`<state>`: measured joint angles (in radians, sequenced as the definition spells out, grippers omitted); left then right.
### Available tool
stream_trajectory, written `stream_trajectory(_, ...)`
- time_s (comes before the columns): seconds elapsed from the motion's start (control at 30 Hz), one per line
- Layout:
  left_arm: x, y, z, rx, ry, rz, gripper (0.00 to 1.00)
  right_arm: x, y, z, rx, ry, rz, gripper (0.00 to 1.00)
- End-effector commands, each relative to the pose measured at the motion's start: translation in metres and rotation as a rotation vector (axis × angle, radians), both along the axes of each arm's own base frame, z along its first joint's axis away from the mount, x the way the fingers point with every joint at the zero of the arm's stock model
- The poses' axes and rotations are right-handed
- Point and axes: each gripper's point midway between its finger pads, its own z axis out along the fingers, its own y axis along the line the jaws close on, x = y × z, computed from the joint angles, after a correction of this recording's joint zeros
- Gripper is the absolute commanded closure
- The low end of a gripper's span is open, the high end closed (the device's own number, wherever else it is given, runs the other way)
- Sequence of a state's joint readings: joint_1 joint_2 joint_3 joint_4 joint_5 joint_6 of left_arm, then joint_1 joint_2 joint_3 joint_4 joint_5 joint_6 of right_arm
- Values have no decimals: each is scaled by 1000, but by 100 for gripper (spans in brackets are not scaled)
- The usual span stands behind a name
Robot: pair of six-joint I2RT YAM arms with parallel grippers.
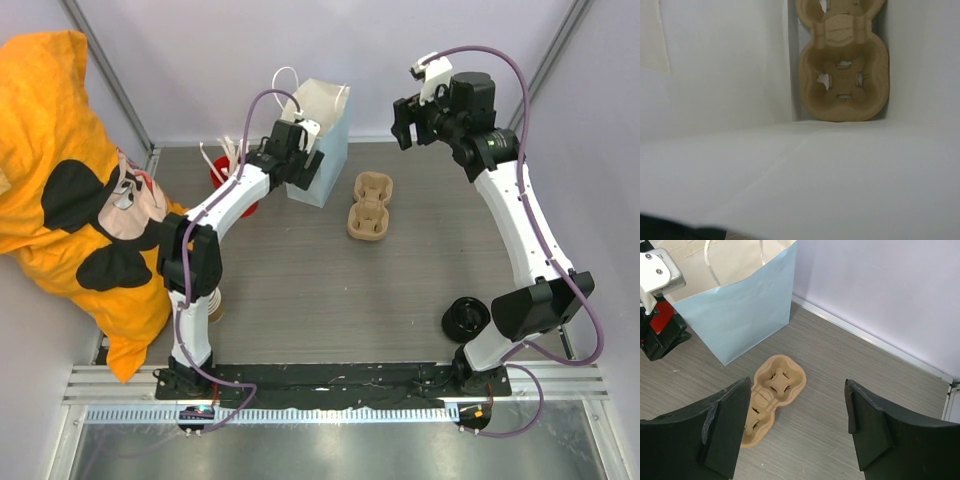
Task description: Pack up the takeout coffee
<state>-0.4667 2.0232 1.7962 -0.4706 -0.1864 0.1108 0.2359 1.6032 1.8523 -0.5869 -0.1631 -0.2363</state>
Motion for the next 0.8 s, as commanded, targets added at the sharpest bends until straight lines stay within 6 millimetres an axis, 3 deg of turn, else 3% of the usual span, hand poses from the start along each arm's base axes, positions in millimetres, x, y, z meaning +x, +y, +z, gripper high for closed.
stream_trajectory(0.0, 3, -6, 25, -28, -41, 3, 7, -1, -3, 32, 28, -85, -9, 20)
stream_trajectory(0.07, -6, -4, 24, -32, -26, -2, 4, -6, -7, 35, 18, -91, -10, 17)
stream_trajectory(0.1, -12, -2, 37, -46, -44, -3, 0, -8, -9, 35, 12, -89, -11, 15)
stream_trajectory(0.13, -20, 0, 29, -42, -17, -11, 0, -14, -12, 36, 4, -84, -12, 14)
stream_trajectory(0.2, -32, 4, 47, -58, -34, -18, 0, -20, -16, 34, -24, -75, -6, 9)
stream_trajectory(0.27, -50, 10, 45, -54, -5, -27, 0, -34, -25, 32, -65, -60, 0, 6)
stream_trajectory(0.3, -56, 13, 46, -53, 6, -30, 0, -40, -28, 25, -80, -40, 3, 5)
stream_trajectory(0.33, -68, 18, 62, -60, -10, -35, 0, -48, -32, 15, -103, -4, 8, 5)
stream_trajectory(0.37, -78, 21, 56, -55, 13, -46, 0, -61, -36, 17, -118, -6, 12, 4)
stream_trajectory(0.43, -96, 27, 78, -71, -12, -73, 0, -78, -40, -8, -174, 65, 38, 4)
stream_trajectory(0.47, -110, 31, 75, -59, 19, -94, 0, -90, -43, -6, -184, 58, 43, 4)
stream_trajectory(0.53, -130, 37, 90, -59, 24, -128, 0, -106, -46, -29, -223, 120, 71, 4)
stream_trajectory(0.6, -150, 49, 88, -24, 68, -135, 0, -125, -51, -38, -261, 139, 95, 4)
stream_trajectory(0.63, -161, 54, 99, -24, 52, -141, 0, -136, -54, -45, -284, 170, 108, 4)
stream_trajectory(0.73, -185, 75, 102, 27, 72, -130, 0, -168, -65, -57, -355, 209, 137, 4)
stream_trajectory(0.77, -197, 83, 112, 37, 55, -136, 0, -175, -69, -65, -373, 229, 139, 5)
